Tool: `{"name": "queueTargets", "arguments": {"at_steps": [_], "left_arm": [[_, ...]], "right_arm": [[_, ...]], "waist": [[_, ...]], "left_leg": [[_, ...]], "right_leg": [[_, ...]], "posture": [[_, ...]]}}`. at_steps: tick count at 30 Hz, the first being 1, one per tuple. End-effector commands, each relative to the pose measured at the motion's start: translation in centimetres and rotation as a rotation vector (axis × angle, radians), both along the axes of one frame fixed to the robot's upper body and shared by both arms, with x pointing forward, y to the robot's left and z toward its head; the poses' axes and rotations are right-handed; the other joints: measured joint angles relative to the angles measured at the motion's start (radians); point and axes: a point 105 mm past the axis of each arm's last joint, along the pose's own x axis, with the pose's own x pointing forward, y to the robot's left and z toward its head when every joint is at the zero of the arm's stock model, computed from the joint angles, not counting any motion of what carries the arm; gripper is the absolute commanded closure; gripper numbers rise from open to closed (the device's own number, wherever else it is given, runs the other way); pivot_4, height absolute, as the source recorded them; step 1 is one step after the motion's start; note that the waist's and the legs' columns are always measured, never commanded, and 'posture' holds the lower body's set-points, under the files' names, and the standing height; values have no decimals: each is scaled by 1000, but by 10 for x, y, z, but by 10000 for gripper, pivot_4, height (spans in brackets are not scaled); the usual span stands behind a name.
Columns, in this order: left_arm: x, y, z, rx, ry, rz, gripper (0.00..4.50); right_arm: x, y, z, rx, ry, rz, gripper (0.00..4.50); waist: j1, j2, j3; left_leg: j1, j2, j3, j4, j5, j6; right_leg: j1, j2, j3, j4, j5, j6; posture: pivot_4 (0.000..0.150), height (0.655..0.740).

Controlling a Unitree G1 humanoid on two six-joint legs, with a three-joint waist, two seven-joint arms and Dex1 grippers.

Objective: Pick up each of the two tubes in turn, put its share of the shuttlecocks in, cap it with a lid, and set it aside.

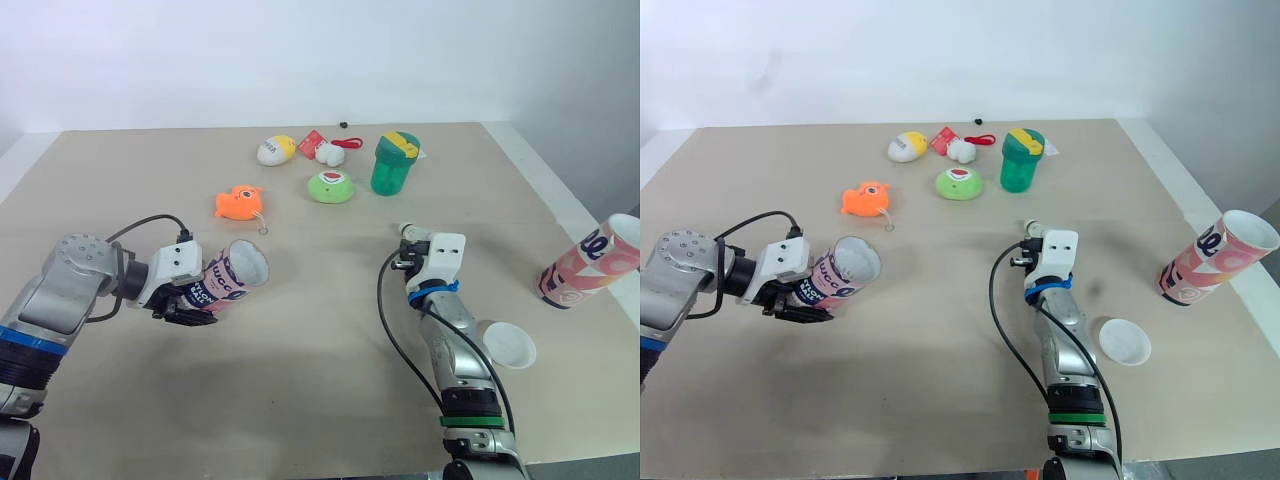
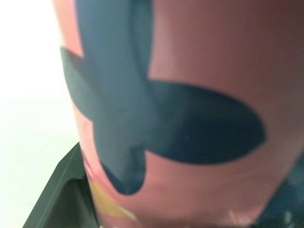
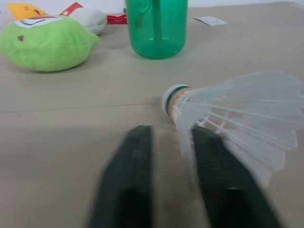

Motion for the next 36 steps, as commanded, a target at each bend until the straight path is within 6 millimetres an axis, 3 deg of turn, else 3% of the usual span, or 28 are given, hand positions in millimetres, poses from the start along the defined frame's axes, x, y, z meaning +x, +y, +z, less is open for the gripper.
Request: {"name": "queueTargets", "arguments": {"at_steps": [1,4,6,8,11,16,22,27,28,30,31,33,36], "left_arm": [[-3,-3,3,-18,-6,-9,13838],[-3,-2,2,-18,-5,-5,13838],[-3,-2,1,-19,-4,-2,13838],[-2,-2,1,-19,-4,-2,13838],[0,-4,0,-21,-5,-6,13838],[2,-8,-1,-28,-10,-12,13838],[0,-7,-3,-32,-9,-2,13838],[-2,-8,-4,-38,-7,3,13838],[-2,-8,-4,-39,-7,4,13838],[-2,-9,-5,-43,-8,6,13838],[-2,-9,-5,-43,-8,7,13838],[-2,-9,-6,-44,-8,8,13838],[-2,-9,-7,-48,-7,12,13838]], "right_arm": [[2,-3,28,53,-108,-5,44220],[-3,12,67,105,-231,161,44220],[-18,48,97,106,-308,451,44220],[-50,88,116,49,-332,795,44220],[-78,119,128,-41,-313,1062,44220],[-104,152,112,-231,-229,1318,44220],[-108,175,88,-396,-184,1437,44220],[-106,194,96,-423,-222,1471,44220],[-108,196,99,-420,-230,1487,38438],[-106,198,111,-413,-265,1493,33638],[-105,197,117,-410,-279,1493,27050],[-103,194,126,-415,-293,1499,20106],[-95,187,139,-436,-303,1496,21694]], "waist": [[-2,0,0],[-5,1,1],[-10,2,2],[-12,3,2],[-12,2,2],[-6,1,1],[-6,1,1],[-8,1,1],[-8,1,1],[-7,1,1],[-7,1,1],[-6,1,1],[-3,1,1]], "left_leg": [[0,0,0,0,0,0],[0,0,0,0,0,0],[0,0,0,0,0,0],[0,0,0,0,0,0],[0,1,-1,0,0,0],[0,1,-3,0,0,0],[0,0,-2,1,0,0],[0,0,-2,1,0,0],[0,0,-2,1,0,0],[0,0,-3,1,0,0],[-1,0,-3,1,0,0],[-1,0,-2,1,0,0],[0,0,-3,1,0,0]], "right_leg": [[0,0,0,0,0,0],[0,0,0,0,0,0],[0,0,0,0,0,0],[0,0,0,0,0,1],[1,1,-1,0,0,0],[1,2,-3,0,-1,-1],[1,1,-1,0,-1,0],[0,1,-1,0,0,0],[0,1,-2,0,0,0],[1,1,-2,0,0,0],[1,0,-2,0,-1,0],[1,0,-2,0,0,0],[1,0,-2,0,0,0]], "posture": [[1500,7400],[1500,7400],[1500,7400],[1500,7400],[1500,7400],[1500,7400],[1500,7400],[1500,7400],[1500,7400],[1500,7400],[1500,7400],[1500,7400],[1500,7400]]}}
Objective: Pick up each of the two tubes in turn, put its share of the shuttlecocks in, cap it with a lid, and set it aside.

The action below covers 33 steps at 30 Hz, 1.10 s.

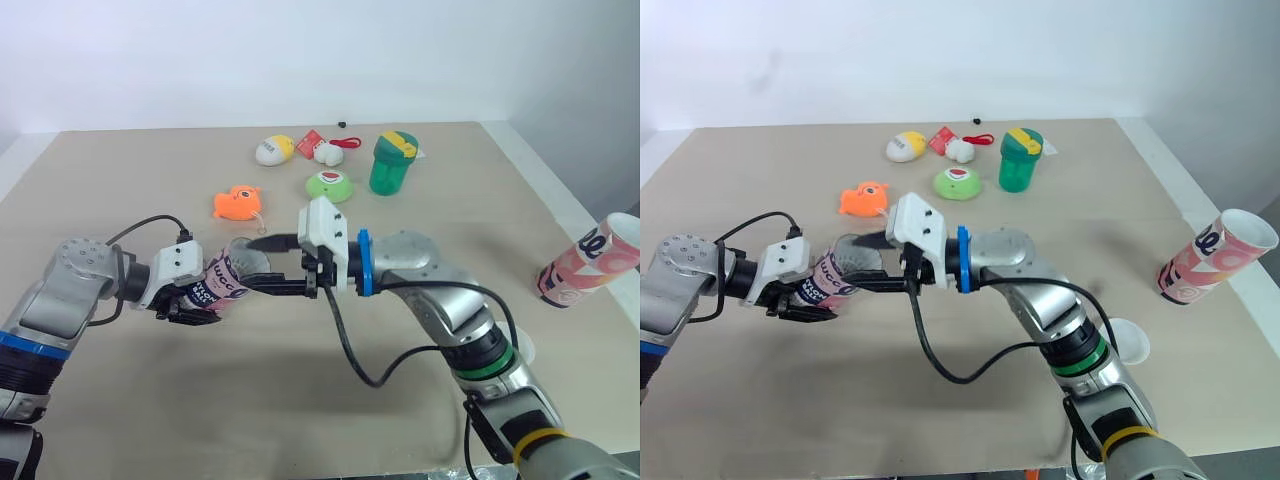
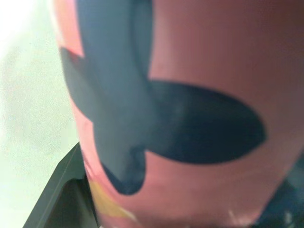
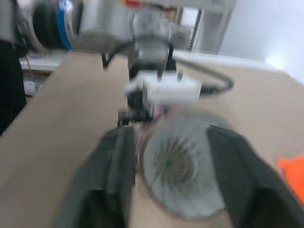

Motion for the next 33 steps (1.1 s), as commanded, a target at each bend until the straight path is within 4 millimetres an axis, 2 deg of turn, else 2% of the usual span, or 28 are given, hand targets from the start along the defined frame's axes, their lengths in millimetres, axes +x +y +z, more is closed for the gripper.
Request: {"name": "queueTargets", "arguments": {"at_steps": [1,2,5,9,11,15,18,21,25,29,33], "left_arm": [[-3,-6,-6,-16,17,-13,13838],[-3,-6,-6,-17,17,-12,13838],[-2,-9,-7,-22,16,-17,13838],[-1,-13,-6,-27,14,-28,13838],[-1,-14,-6,-27,13,-29,13838],[-2,-14,-5,-26,15,-31,13838],[-3,-14,-6,-27,18,-29,13838],[-3,-14,-6,-28,18,-27,13838],[-5,-15,-6,-32,19,-23,13838],[-5,-14,-3,-47,4,-20,13838],[-3,-18,1,-79,-11,-32,13838]], "right_arm": [[11,-9,23,10,-70,-14,25473],[15,-8,21,-16,-92,-18,28288],[23,1,7,-126,-148,4,44815],[25,24,-13,-238,-214,70,44815],[25,32,-17,-250,-238,84,44815],[11,60,-30,-299,-299,174,44815],[4,70,-31,-283,-309,207,44815],[4,70,-24,-262,-311,209,44815],[9,48,-5,-238,-284,193,44815],[18,6,17,-212,-242,127,44815],[20,-21,23,-218,-212,69,44815]], "waist": [[0,0,0],[0,0,0],[0,0,0],[2,0,0],[4,0,0],[9,0,0],[9,0,0],[9,0,0],[10,0,0],[14,0,0],[13,0,0]], "left_leg": [[0,0,0,0,0,0],[0,0,0,0,0,0],[1,0,0,0,0,0],[1,0,0,0,0,0],[1,0,0,0,0,0],[0,-1,1,1,0,0],[0,0,0,0,0,0],[0,1,0,0,0,0],[0,1,0,0,0,0],[-1,-1,0,0,0,0],[-1,-4,0,0,0,0]], "right_leg": [[0,0,0,0,0,0],[0,0,0,0,0,0],[0,0,0,0,0,0],[0,0,0,0,0,-1],[0,0,0,0,0,0],[0,-1,0,0,0,0],[0,0,0,0,0,0],[0,1,0,1,0,-1],[0,1,0,1,0,-1],[0,-1,0,1,0,-1],[0,-4,-1,0,0,-1]], "posture": [[1500,7400],[1500,7400],[1500,7400],[1500,7400],[1500,7400],[1500,7400],[1500,7400],[1500,7400],[1500,7400],[1500,7400],[1500,7400]]}}
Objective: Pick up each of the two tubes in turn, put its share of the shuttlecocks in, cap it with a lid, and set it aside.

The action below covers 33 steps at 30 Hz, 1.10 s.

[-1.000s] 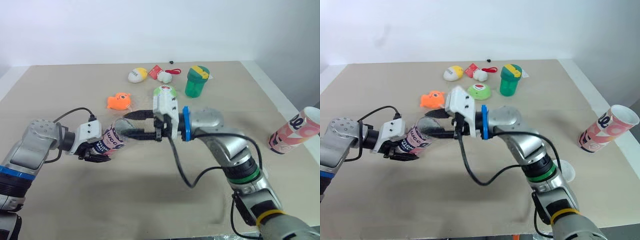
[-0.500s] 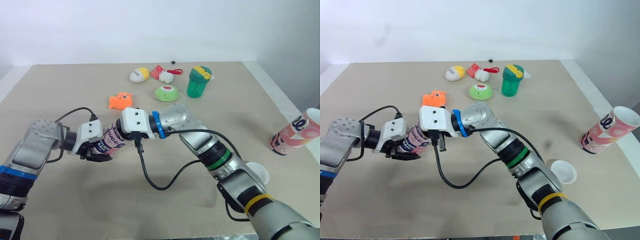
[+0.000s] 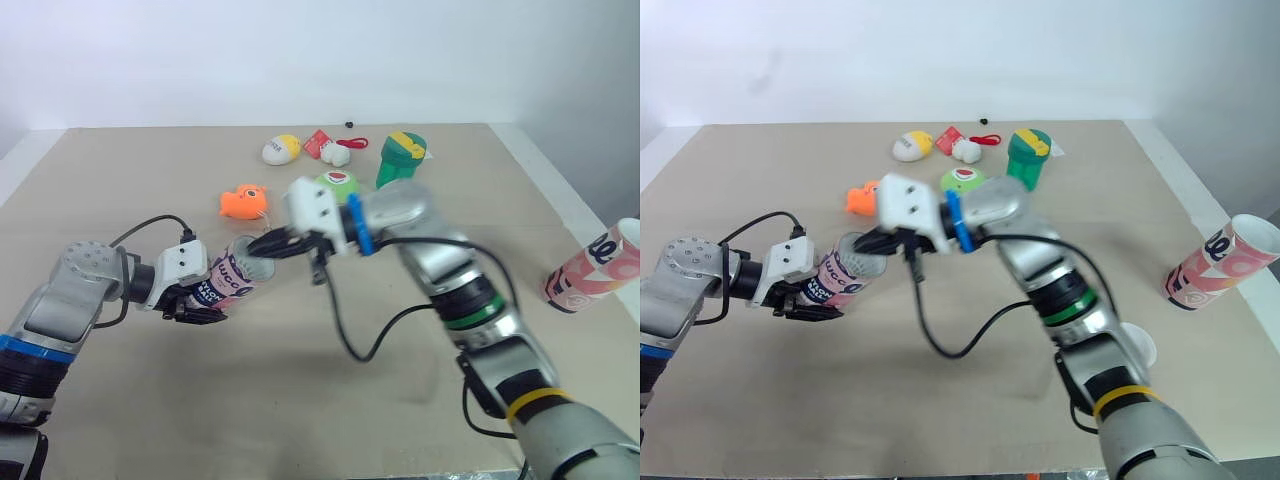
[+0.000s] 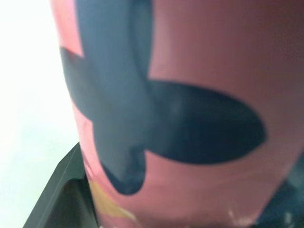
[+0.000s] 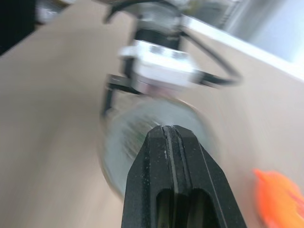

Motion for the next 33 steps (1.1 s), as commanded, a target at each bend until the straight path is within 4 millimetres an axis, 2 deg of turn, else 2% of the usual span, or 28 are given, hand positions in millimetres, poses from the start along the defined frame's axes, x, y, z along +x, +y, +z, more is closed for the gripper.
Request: {"name": "queueTargets", "arguments": {"at_steps": [1,6,9,11,12,14,15,17,18,21,24,28,33], "left_arm": [[-2,-14,3,-55,-13,-48,13838],[9,-33,26,-182,-138,-77,13838],[10,-59,44,-355,-198,-100,13838],[9,-70,48,-427,-213,-108,13838],[9,-83,43,-482,-226,-107,13838],[8,-105,34,-580,-244,-87,13838],[9,-115,29,-616,-254,-69,13838],[12,-127,22,-657,-269,-31,13838],[13,-134,16,-680,-273,-7,13838],[17,-147,-2,-738,-270,62,13838],[18,-154,-16,-761,-250,105,13838],[14,-160,-49,-713,-183,135,13838],[8,-163,-73,-684,-98,152,13838]], "right_arm": [[-9,-9,14,48,2,5,44815],[-10,-54,28,125,94,-113,44815],[-11,-91,24,120,161,-221,36322],[-14,-105,22,116,188,-264,26635],[-13,-124,18,100,203,-335,22103],[-15,-157,8,51,224,-459,17150],[-16,-174,2,19,238,-519,11236],[-20,-197,-10,-29,269,-592,2984],[-22,-212,-20,-62,291,-642,1359],[-30,-247,-45,-138,346,-758,1359],[-34,-271,-61,-192,355,-833,1359],[-40,-301,-81,-263,355,-931,1359],[-41,-317,-87,-253,353,-988,1359]], "waist": [[-1,0,0],[1,-4,3],[2,-7,4],[0,-7,5],[-4,-7,5],[0,-6,4],[0,-7,4],[1,-8,5],[-1,-8,5],[1,-8,5],[-6,-8,5],[-5,-6,4],[-5,-3,2]], "left_leg": [[0,0,0,0,0,0],[-3,0,-2,0,0,0],[-5,-1,-2,1,0,0],[-5,-3,-2,1,0,0],[-5,-3,-1,1,-1,1],[-5,-4,0,0,-1,1],[-4,-5,0,0,-2,2],[-4,-6,0,0,-2,3],[-4,-7,0,1,-3,4],[-2,-7,0,2,-3,5],[0,-7,2,3,-3,5],[1,-7,4,4,-2,6],[2,-7,5,12,-2,6]], "right_leg": [[0,0,0,0,0,0],[-1,0,-2,0,0,0],[-2,-2,-2,-1,1,-2],[-1,-4,-2,-1,1,-1],[-2,-4,-1,-1,1,-1],[-2,-4,0,-2,0,-1],[-1,-6,0,-1,0,0],[0,-7,0,-2,-1,1],[0,-7,1,-2,0,1],[3,-6,1,-2,0,2],[3,-6,4,-2,1,4],[4,-5,5,-2,2,11],[7,-5,7,-2,4,14]], "posture": [[1500,7400],[1500,7400],[1500,7400],[1500,7400],[1500,7400],[1500,7400],[1500,7400],[1500,7400],[1500,7400],[1500,7400],[1500,7400],[1500,7400],[1500,7400]]}}
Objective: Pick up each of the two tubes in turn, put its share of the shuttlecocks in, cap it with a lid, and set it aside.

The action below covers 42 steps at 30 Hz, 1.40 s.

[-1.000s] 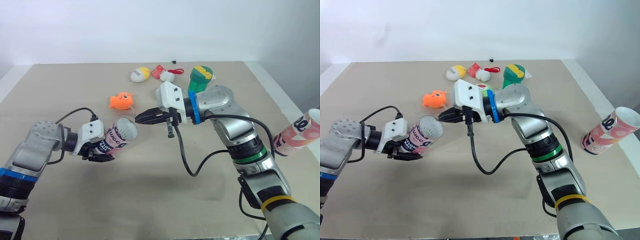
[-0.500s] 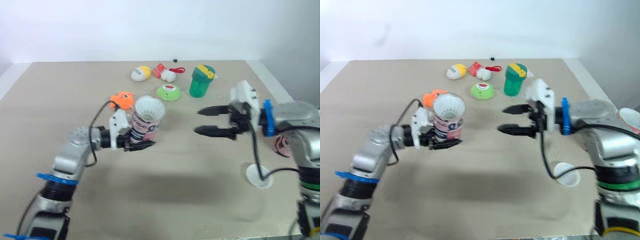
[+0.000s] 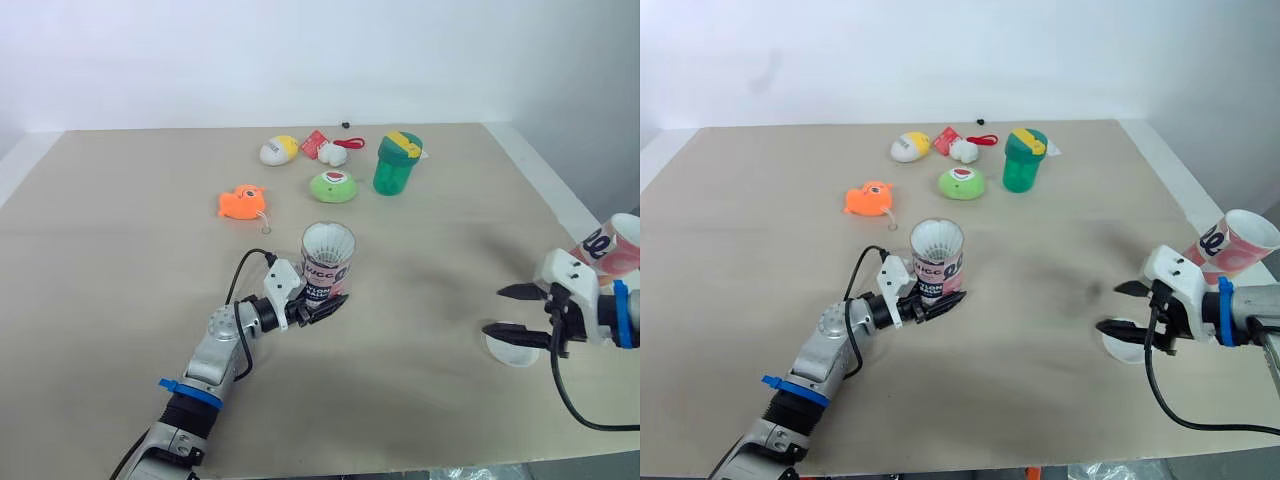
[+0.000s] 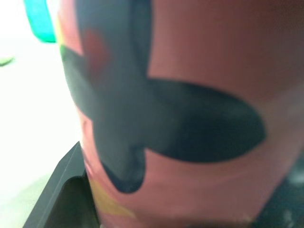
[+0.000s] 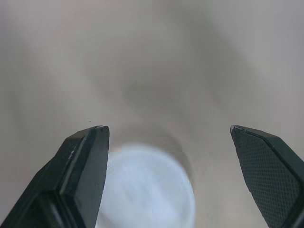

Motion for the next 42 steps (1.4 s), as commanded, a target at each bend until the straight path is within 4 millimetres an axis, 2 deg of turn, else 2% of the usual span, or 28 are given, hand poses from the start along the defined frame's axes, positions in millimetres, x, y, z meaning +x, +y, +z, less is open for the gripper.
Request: {"name": "queueTargets", "arguments": {"at_steps": [1,4,7,8,9,12,18,21,23,26,28,30,32,34,36,39,42], "left_arm": [[-9,-1,-35,66,121,-20,13838],[-10,-1,-39,65,153,-26,13838],[-9,-1,-40,69,157,-27,13838],[-8,-1,-40,70,157,-27,13838],[-8,-1,-40,70,158,-26,13838],[-8,0,-40,75,170,-29,13838],[-8,1,-41,88,169,-35,13838],[-7,2,-41,89,173,-30,13838],[-7,2,-42,93,175,-34,13838],[-6,1,-42,93,173,-38,13838],[-6,1,-41,92,169,-38,13838],[-5,0,-41,91,166,-39,13838],[-4,-2,-40,87,164,-41,13838],[-5,-3,-39,86,162,-43,13838],[-5,-3,-39,88,162,-45,13838],[-6,-2,-40,92,165,-43,13838],[-7,1,-41,95,169,-36,13838]], "right_arm": [[4,-12,15,-26,-75,-34,1359],[3,-19,9,-26,-64,-60,1359],[-1,-24,-13,-65,-8,-59,1359],[-3,-25,-19,-83,6,-56,6343],[-3,-26,-23,-93,15,-53,7567],[-3,-24,-29,-77,27,-48,18234],[1,-21,-30,-63,23,-29,43827],[10,-9,-18,-52,-25,20,44580],[22,11,4,-23,-96,73,44580],[40,52,48,41,-232,169,44580],[47,94,86,96,-333,281,44580],[46,137,117,146,-409,408,44580],[43,176,140,161,-469,525,44580],[41,205,153,161,-505,611,44580],[40,226,158,152,-525,678,44580],[38,249,162,132,-540,747,44580],[41,258,159,64,-542,778,44580]], "waist": [[0,1,-1],[0,4,-4],[1,5,-5],[1,5,-6],[1,6,-6],[0,4,-10],[-1,2,-10],[-4,2,-11],[-6,3,-11],[-12,8,-11],[-16,9,-11],[-14,10,-12],[-14,9,-12],[-12,10,-13],[-4,10,-14],[5,9,-14],[6,9,-14]], "left_leg": [[0,0,1,1,0,0],[0,-1,1,2,0,0],[0,-1,1,1,0,0],[0,-1,1,1,0,0],[0,-1,1,1,0,0],[1,-1,2,2,0,0],[11,-1,2,1,-1,-1],[12,-1,1,1,-1,-1],[12,-1,1,1,-1,-1],[11,-2,2,1,-1,-1],[11,-2,2,1,-1,-1],[11,-2,1,1,-1,-1],[10,-2,-3,1,-1,-2],[8,-1,-3,0,-1,-2],[6,-1,-4,-2,-1,-2],[1,-2,-5,-2,-3,-2],[-5,-2,-4,-2,-3,-2]], "right_leg": [[0,0,1,0,0,1],[1,0,2,0,1,2],[1,0,2,0,1,2],[1,0,2,0,1,2],[1,0,2,0,1,2],[1,0,3,0,1,2],[12,0,3,-2,-3,-3],[13,0,3,-3,-3,-3],[14,0,3,-4,-2,-3],[13,-1,4,-4,-2,-1],[13,-1,5,-4,-1,-1],[13,-1,4,-4,-1,-1],[13,0,2,-5,-3,-2],[13,1,1,-8,-2,-2],[13,0,0,-12,-1,1],[11,-2,-1,-16,1,4],[5,-3,-1,-16,4,0]], "posture": [[1500,7400],[1500,7400],[1500,7400],[1500,7400],[1500,7400],[1500,7400],[1500,7400],[1500,7400],[1500,7400],[1500,7400],[1500,7400],[1500,7400],[1500,7400],[1500,7400],[1500,7400],[1500,7400],[1500,7400]]}}
